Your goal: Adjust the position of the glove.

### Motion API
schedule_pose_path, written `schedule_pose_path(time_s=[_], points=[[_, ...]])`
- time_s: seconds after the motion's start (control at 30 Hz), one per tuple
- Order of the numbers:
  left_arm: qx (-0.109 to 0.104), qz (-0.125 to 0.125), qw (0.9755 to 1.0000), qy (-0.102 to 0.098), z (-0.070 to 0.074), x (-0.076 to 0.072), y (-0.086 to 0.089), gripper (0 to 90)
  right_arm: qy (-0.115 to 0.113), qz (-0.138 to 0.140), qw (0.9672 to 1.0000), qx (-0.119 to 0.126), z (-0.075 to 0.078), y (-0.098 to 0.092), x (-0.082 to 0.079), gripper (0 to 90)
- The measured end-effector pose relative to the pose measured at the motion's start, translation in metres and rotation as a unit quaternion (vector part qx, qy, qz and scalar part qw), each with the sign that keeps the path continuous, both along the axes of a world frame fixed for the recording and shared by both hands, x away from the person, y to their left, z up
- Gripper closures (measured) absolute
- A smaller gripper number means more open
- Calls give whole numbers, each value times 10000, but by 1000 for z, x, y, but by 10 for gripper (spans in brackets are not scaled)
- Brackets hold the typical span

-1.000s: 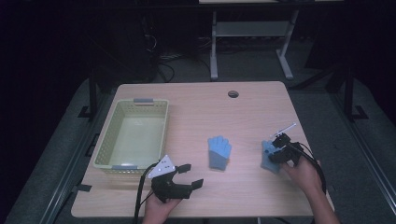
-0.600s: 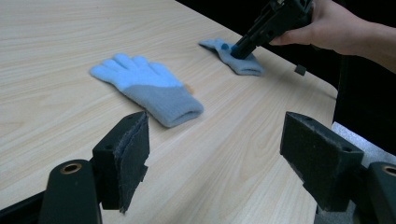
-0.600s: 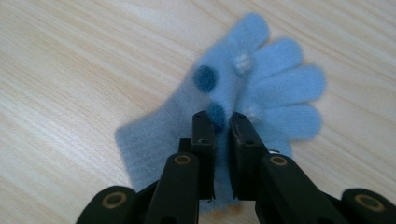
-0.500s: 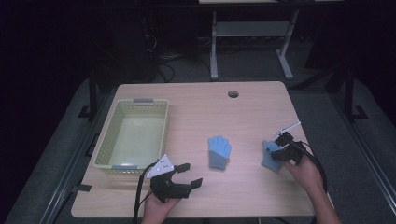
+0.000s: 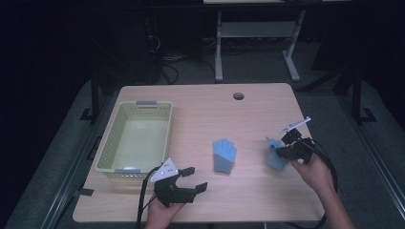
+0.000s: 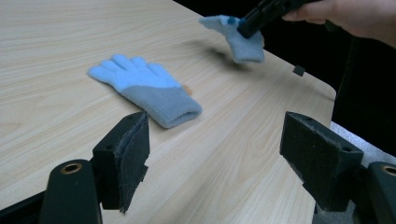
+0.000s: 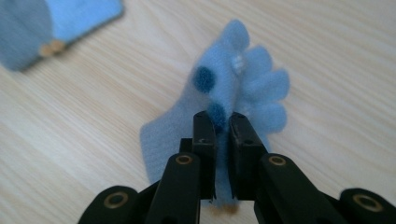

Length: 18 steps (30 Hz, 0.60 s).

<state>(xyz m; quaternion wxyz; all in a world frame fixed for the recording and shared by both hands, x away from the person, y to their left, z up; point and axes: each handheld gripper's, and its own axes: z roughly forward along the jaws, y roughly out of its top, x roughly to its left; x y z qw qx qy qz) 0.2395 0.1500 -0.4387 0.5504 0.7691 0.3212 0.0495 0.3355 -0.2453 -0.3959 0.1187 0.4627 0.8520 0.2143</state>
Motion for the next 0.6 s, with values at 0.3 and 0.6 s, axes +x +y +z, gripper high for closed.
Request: schedule_pose_path(time_s=[0.3, 0.6], points=[[-95, 37, 9999, 45, 1, 1, 2, 238, -67, 233, 9995, 210, 18, 15, 3, 827], [-89, 32, 10000, 24, 1, 1, 2, 238, -136, 551, 9978, 346, 34, 42, 6, 826]])
